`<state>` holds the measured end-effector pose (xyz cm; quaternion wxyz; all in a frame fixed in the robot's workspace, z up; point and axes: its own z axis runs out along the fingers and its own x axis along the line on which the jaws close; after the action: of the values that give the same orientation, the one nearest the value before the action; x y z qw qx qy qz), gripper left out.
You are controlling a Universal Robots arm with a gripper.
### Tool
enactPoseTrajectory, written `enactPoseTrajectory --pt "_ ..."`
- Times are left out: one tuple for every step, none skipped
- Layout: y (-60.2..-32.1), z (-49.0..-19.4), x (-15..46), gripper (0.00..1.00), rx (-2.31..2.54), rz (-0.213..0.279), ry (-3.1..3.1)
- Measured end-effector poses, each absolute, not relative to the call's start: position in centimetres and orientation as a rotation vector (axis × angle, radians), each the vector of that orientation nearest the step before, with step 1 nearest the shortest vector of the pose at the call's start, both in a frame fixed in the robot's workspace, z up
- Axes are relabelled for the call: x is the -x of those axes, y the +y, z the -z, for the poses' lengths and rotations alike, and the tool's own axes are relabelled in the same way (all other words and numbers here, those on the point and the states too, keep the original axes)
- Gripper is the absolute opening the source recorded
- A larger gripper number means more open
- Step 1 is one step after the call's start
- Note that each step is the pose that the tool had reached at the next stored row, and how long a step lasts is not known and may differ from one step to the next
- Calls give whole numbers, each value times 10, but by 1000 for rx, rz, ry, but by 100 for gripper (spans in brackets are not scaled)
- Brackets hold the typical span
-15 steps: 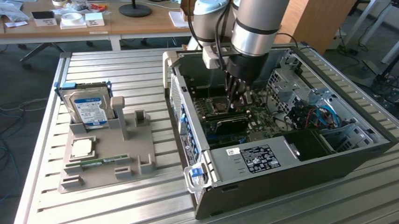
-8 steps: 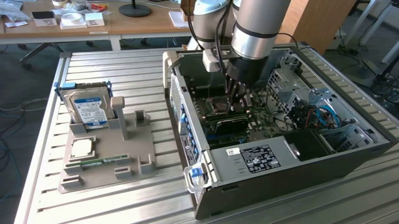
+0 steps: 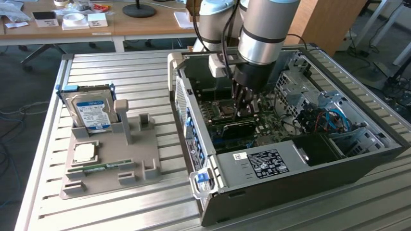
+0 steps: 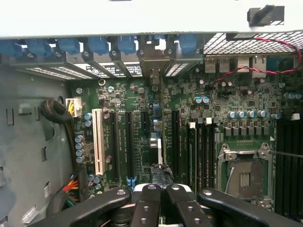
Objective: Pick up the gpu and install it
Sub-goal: 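Press down on the gpu until it lock into place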
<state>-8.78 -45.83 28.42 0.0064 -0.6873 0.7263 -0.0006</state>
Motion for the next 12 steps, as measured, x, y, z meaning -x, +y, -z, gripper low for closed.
enactPoseTrajectory --pt "-458 -283 88 11 2151 2 2273" --pt "-458 -283 88 11 2151 2 2273" --pt "-458 -283 88 11 2151 3 2273" --pt "-458 -283 88 11 2151 3 2273" --pt "-458 -282 88 11 2151 3 2273" --pt "-458 -281 88 11 2151 3 2273" --pt "-458 -280 88 11 2151 3 2273" --pt "-458 -279 88 11 2151 3 2273" --pt "-457 -278 88 11 2151 3 2273" --pt "-456 -277 88 11 2151 3 2273" --pt "-456 -277 88 11 2151 3 2273" --pt "-456 -276 88 11 2151 3 2273"
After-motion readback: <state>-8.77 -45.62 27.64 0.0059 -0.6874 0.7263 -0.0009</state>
